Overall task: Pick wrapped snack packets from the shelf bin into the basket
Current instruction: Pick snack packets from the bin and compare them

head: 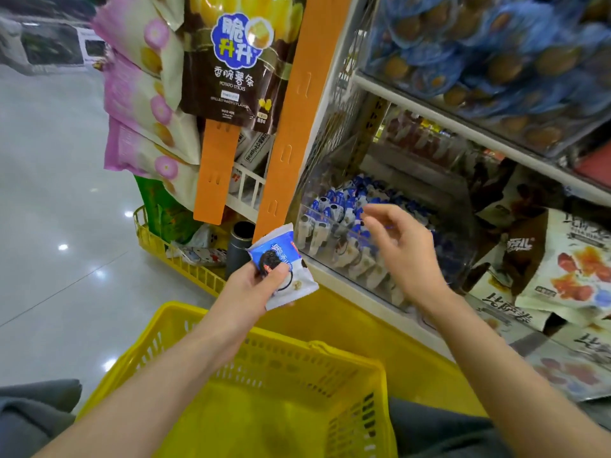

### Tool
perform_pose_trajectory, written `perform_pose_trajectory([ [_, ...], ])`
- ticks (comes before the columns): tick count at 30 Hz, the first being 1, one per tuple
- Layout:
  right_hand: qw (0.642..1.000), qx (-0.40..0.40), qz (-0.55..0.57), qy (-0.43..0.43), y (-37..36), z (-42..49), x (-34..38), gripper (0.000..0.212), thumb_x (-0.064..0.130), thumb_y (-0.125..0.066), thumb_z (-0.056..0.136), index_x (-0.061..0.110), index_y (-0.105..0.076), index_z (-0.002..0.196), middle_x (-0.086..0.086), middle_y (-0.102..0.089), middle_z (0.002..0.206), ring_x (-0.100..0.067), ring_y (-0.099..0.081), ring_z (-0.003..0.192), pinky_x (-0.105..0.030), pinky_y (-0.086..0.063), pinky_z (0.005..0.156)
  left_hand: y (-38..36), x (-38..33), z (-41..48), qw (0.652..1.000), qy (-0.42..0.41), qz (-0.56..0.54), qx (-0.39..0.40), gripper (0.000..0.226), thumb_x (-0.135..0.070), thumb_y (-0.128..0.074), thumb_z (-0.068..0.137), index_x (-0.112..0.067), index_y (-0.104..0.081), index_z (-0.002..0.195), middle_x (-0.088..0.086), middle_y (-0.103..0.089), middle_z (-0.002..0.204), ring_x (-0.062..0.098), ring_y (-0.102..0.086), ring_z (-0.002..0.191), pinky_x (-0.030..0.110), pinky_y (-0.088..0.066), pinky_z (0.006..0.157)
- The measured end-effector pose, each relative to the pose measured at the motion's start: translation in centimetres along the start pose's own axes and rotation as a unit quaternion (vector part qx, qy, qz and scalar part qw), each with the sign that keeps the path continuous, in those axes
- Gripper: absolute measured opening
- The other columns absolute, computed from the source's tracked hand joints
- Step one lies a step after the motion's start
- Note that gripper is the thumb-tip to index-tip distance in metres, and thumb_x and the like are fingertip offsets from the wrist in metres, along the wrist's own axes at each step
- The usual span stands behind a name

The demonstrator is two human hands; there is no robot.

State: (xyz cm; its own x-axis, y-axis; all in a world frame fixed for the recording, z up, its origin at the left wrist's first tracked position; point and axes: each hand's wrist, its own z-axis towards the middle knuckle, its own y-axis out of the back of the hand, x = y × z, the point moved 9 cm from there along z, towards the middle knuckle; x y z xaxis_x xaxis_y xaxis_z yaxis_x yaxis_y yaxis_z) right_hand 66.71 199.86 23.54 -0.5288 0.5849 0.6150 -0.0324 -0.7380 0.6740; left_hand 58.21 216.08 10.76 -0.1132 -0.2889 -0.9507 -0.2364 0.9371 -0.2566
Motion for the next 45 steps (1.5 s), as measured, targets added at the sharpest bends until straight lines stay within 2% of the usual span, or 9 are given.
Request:
perform_pose_trajectory([
  [6,0.971,0.157,-0.158,-0.087,-2.7,6.9,-5.7,0.027,0.024,-0.053,0.093,0.016,-0.062,0.117,0.0,-0.062,0.118,-0.006,-0.053,0.096,-0.02,-0.039,0.083,-0.9,-0.5,0.7,1.0,-0.017,-0.017,0.02,0.014,-0.025,-0.055,0.09,-0.024,-0.061,0.103,-0.001,-0.072,0.1,0.014,-0.068,0.088,0.033,-0.054,0.081],
  [11,0.953,0.213,-0.19,-0.101,-4.3,7.4,-7.1,0.018,0.026,-0.061,0.088,0.014,-0.068,0.1,0.0,-0.065,0.098,-0.005,-0.055,0.08,-0.019,-0.038,0.072,-0.5,-0.5,1.0,1.0,-0.017,0.008,0.009,0.018,-0.025,-0.054,0.092,-0.022,-0.059,0.109,0.0,-0.069,0.098,0.01,-0.067,0.073,0.016,-0.05,0.059],
  [18,0.913,0.285,-0.252,-0.145,-5.1,7.5,-8.2,0.023,0.024,-0.061,0.089,0.006,-0.067,0.102,-0.012,-0.066,0.107,-0.017,-0.059,0.087,-0.027,-0.045,0.074,-0.4,-0.5,0.9,1.0,-0.009,-0.005,0.007,0.01,-0.024,-0.054,0.092,-0.028,-0.057,0.1,0.0,-0.067,0.101,0.013,-0.066,0.087,0.024,-0.056,0.069],
  [23,0.943,0.238,-0.186,-0.142,-5.4,7.4,-7.3,0.028,0.025,-0.059,0.09,0.016,-0.059,0.064,0.003,-0.054,0.059,-0.006,-0.048,0.055,-0.005,-0.035,0.042,-0.3,-0.3,0.7,1.0,0.0,0.005,0.001,0.009,-0.023,-0.053,0.093,-0.029,-0.055,0.099,-0.001,-0.064,0.102,0.012,-0.063,0.088,0.017,-0.054,0.057],
  [33,0.995,-0.085,-0.06,0.005,1.9,6.5,1.6,0.01,0.026,-0.051,0.094,0.021,-0.058,0.09,0.01,-0.059,0.075,-0.014,-0.061,0.073,-0.03,-0.052,0.068,0.1,-1.9,0.7,0.996,-0.072,-0.031,-0.035,0.014,-0.029,-0.038,0.098,-0.027,-0.052,0.099,-0.001,-0.068,0.087,0.008,-0.067,0.059,0.018,-0.052,0.05],
  [35,0.997,-0.068,-0.006,0.028,1.7,4.5,3.4,0.009,0.023,-0.052,0.093,0.024,-0.058,0.086,0.007,-0.061,0.077,-0.014,-0.062,0.074,-0.028,-0.053,0.065,0.4,-2.1,0.7,0.994,-0.085,-0.039,-0.05,0.015,-0.031,-0.036,0.098,-0.027,-0.049,0.105,-0.001,-0.067,0.094,0.009,-0.068,0.065,0.018,-0.052,0.054],
  [38,0.999,0.024,0.029,-0.004,-1.3,0.6,3.5,0.014,0.018,-0.054,0.091,0.027,-0.058,0.081,0.006,-0.063,0.076,-0.008,-0.06,0.065,-0.021,-0.053,0.058,0.4,-1.6,0.9,0.996,-0.055,-0.045,-0.049,0.036,-0.044,-0.032,0.096,-0.026,-0.042,0.126,-0.001,-0.062,0.113,0.019,-0.062,0.102,0.034,-0.048,0.092],
  [40,0.992,0.088,0.078,-0.056,-4.0,-1.8,2.7,0.014,0.013,-0.054,0.091,0.021,-0.06,0.081,0.004,-0.065,0.074,-0.005,-0.062,0.063,-0.017,-0.052,0.057,-0.1,-1.2,0.8,0.996,-0.035,-0.086,-0.018,0.035,-0.045,-0.03,0.097,-0.032,-0.039,0.127,-0.002,-0.06,0.12,0.02,-0.056,0.113,0.044,-0.039,0.103],
  [45,0.957,0.135,0.201,-0.158,-6.5,-4.1,1.5,0.009,0.008,-0.05,0.094,0.009,-0.059,0.091,-0.005,-0.063,0.079,-0.001,-0.062,0.06,-0.018,-0.053,0.05,-1.9,0.0,-0.4,0.989,0.036,-0.116,0.088,0.03,-0.047,-0.029,0.095,-0.036,-0.055,0.106,-0.006,-0.073,0.097,0.019,-0.07,0.09,0.04,-0.058,0.07],
])
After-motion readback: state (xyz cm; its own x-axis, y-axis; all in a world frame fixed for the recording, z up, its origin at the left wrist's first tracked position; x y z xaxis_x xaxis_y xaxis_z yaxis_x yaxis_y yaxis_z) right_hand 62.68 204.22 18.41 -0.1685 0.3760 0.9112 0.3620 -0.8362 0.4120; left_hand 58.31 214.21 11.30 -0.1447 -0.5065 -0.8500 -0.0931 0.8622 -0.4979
